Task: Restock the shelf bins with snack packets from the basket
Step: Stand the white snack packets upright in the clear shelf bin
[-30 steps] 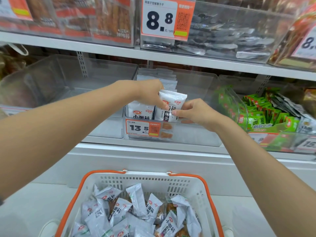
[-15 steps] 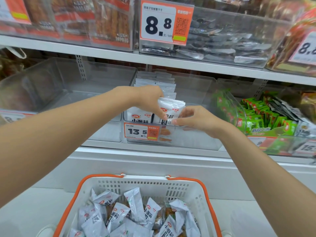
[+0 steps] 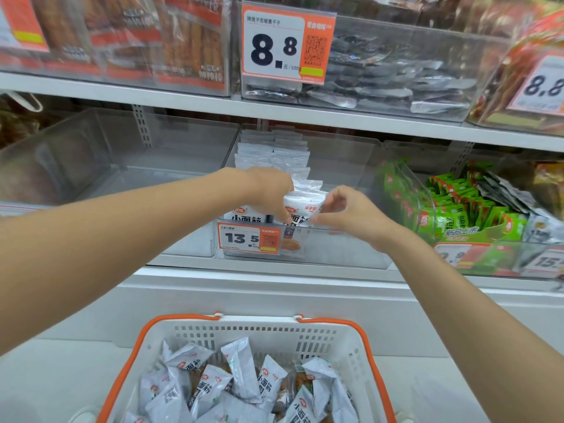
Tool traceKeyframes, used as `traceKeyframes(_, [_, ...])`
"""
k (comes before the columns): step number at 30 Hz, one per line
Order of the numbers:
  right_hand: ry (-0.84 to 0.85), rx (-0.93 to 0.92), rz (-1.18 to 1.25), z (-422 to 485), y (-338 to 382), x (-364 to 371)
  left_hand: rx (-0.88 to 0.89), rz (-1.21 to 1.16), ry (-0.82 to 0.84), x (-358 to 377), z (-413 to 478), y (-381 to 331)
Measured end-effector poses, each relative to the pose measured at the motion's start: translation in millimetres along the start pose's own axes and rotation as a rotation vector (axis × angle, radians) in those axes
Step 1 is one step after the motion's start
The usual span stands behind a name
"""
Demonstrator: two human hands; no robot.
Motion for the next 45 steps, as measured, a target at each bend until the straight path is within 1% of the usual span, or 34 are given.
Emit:
traceKeyframes(4, [0.073, -0.006, -0.035, -1.3, -1.8, 5.6, 0.009, 0.057, 0.013, 2.0, -4.3, -4.8])
traceKeyframes(6, [0.062, 0.004, -0.052, 0.2, -2.0, 5.9, 0.014, -0.006, -0.026, -6.3, -8.1, -2.6])
traceKeyframes(8, [0.033, 0.011, -0.053, 2.3, -2.8, 6.2, 0.061, -0.094, -0.165, -20.3, -11.1, 0.3])
traceKeyframes(9, [0.008, 0.012, -0.060, 2.4, -3.3, 5.5, 0.095, -0.088, -0.252, -26.1, -11.6, 2.1])
traceKeyframes(10, [-0.029, 0.014, -0.084, 3.6, -5.2, 4.7, 0.121, -0.050, -0.299, -28.4, -10.9, 4.1])
traceKeyframes(11, [-0.057, 0.021, -0.119, 2.5, -5.6, 4.4, 0.132, 0.007, -0.292, -26.3, -9.7, 6.2])
traceKeyframes(13, [-0.057, 0.054, -0.192, 3.7, -5.9, 5.5, 0.116, 0.085, -0.188, -14.3, -6.5, 12.4])
traceKeyframes(15, [0.083, 0.065, -0.216, 9.3, -1.9, 13.4, 0.103, 0.109, -0.127, -2.5, -5.9, 19.0])
traceKeyframes(17, [0.233, 0.105, -0.235, 13.7, 2.1, 24.2, 0.109, 0.071, -0.122, 4.5, -8.4, 23.8])
traceKeyframes(23, [0.505, 0.164, -0.188, 15.2, 10.7, 37.1, 0.112, 0.052, -0.176, 10.2, -12.5, 25.9])
traceKeyframes(24, [0.508, 0.188, -0.182, 18.2, 7.1, 32.0, 0.115, 0.045, -0.181, 10.4, -11.7, 26.4])
traceKeyframes(25, [0.459, 0.221, -0.156, 26.7, 1.4, 25.1, 0.121, 0.041, -0.187, 10.9, -11.3, 27.2])
traceKeyframes(26, [0.354, 0.272, -0.107, 34.6, -4.8, 16.9, 0.126, 0.038, -0.190, 11.7, -11.1, 28.3])
traceKeyframes(27, [0.206, 0.331, -0.032, 40.4, -10.6, 10.1, 0.129, 0.032, -0.189, 12.3, -11.2, 29.4])
traceKeyframes(28, [0.090, 0.382, 0.084, 43.4, -13.8, 7.3, 0.132, 0.023, -0.193, 12.6, -10.7, 30.5])
traceKeyframes(29, [0.026, 0.444, 0.207, 45.7, -17.0, 8.6, 0.132, 0.017, -0.198, 12.8, -10.4, 30.9])
traceKeyframes(30, [0.052, 0.520, 0.359, 45.6, -16.6, 16.4, 0.131, 0.012, -0.201, 13.0, -10.1, 31.1])
traceKeyframes(32, [0.174, 0.582, 0.623, 49.6, -7.9, 39.7, 0.126, 0.003, -0.208, 13.9, -9.7, 30.7])
traceKeyframes(34, [0.261, 0.617, 0.767, 55.5, 3.3, 62.2, 0.107, -0.013, -0.207, 15.4, -9.2, 33.1])
traceKeyframes(35, [0.268, 0.649, 0.798, 58.3, 6.1, 71.4, 0.100, -0.024, -0.206, 16.2, -8.8, 35.1])
traceKeyframes(38, [0.194, 0.681, 0.774, 61.0, 7.9, 81.6, 0.093, -0.031, -0.203, 18.5, -6.2, 40.9])
traceKeyframes(40, [0.212, 0.674, 0.772, 59.2, 6.3, 79.6, 0.088, -0.004, -0.194, 19.8, -5.1, 40.9])
traceKeyframes(42, [0.257, 0.646, 0.720, 53.6, 8.0, 71.6, 0.083, 0.023, -0.188, 20.8, -4.8, 39.5])
traceKeyframes(43, [0.264, 0.624, 0.638, 52.7, 6.2, 63.0, 0.084, 0.030, -0.188, 20.7, -4.9, 39.0])
traceKeyframes(45, [0.275, 0.610, 0.396, 48.7, -2.3, 44.9, 0.083, 0.028, -0.192, 19.4, -5.9, 38.9])
Point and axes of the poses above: each hand's wrist, its own z-axis towards the middle knuckle, its own x-axis out of the palm, y = z × x, the point moved 5 cm from there along z, towards the middle knuckle, and after that the axes turned 7 degrees about -y, right-handed, at the moved point
